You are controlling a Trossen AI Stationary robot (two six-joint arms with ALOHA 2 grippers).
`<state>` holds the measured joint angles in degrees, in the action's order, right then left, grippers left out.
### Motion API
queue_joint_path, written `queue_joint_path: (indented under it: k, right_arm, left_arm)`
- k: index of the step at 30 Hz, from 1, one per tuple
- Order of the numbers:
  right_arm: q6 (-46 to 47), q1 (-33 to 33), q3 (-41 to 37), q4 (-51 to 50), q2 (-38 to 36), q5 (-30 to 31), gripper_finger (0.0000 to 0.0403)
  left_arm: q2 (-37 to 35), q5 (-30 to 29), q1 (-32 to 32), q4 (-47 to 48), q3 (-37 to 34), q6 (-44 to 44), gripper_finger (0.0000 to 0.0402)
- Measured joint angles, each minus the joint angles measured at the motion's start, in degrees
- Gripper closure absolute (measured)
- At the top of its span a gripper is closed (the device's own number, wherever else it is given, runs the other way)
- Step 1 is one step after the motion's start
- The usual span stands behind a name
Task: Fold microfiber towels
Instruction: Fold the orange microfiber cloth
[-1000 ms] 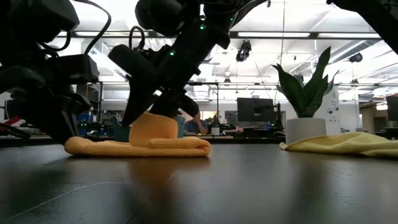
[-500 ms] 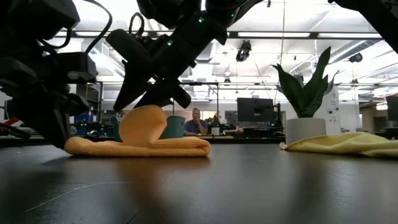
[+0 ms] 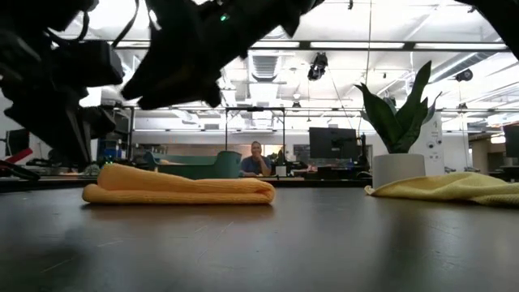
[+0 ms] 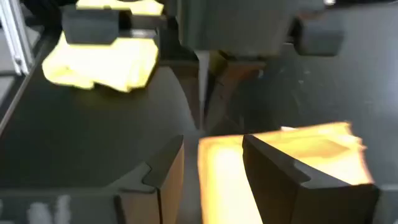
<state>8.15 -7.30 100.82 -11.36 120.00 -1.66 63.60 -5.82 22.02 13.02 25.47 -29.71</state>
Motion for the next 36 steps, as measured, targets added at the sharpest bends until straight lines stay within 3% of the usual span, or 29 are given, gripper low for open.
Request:
queue_joint_path:
  k: [8, 15, 20, 28, 36]
  right_arm:
    - [-3.88, -1.94, -1.71, -12.27, -4.33, 2.69, 0.0253]
    - [-4.48, -3.61, -9.17, -10.97, -8.93, 7.07, 0.0255]
    - [-4.24, -4.3, -14.61, -6.96, -9.99, 7.72, 0.0255]
    - [-2.94, -4.49, -21.89, 2.48, -10.0, 7.75, 0.0257]
    - [-2.15, -4.45, -25.07, 6.74, -10.0, 7.85, 0.0259]
  left_arm:
    - [-4.44, -1.31, 0.24, -0.08, -0.01, 0.07, 0.0391]
    - [-1.3, -2.86, 0.24, -2.25, -0.02, -2.62, 0.0388]
    - [0.3, -0.01, 0.29, 0.13, -0.08, -4.52, 0.0344]
    - [3.03, -2.43, 0.26, -2.86, -0.04, -4.46, 0.024]
    - [9.01, -2.47, 0.26, -9.78, 0.03, -4.41, 0.0231]
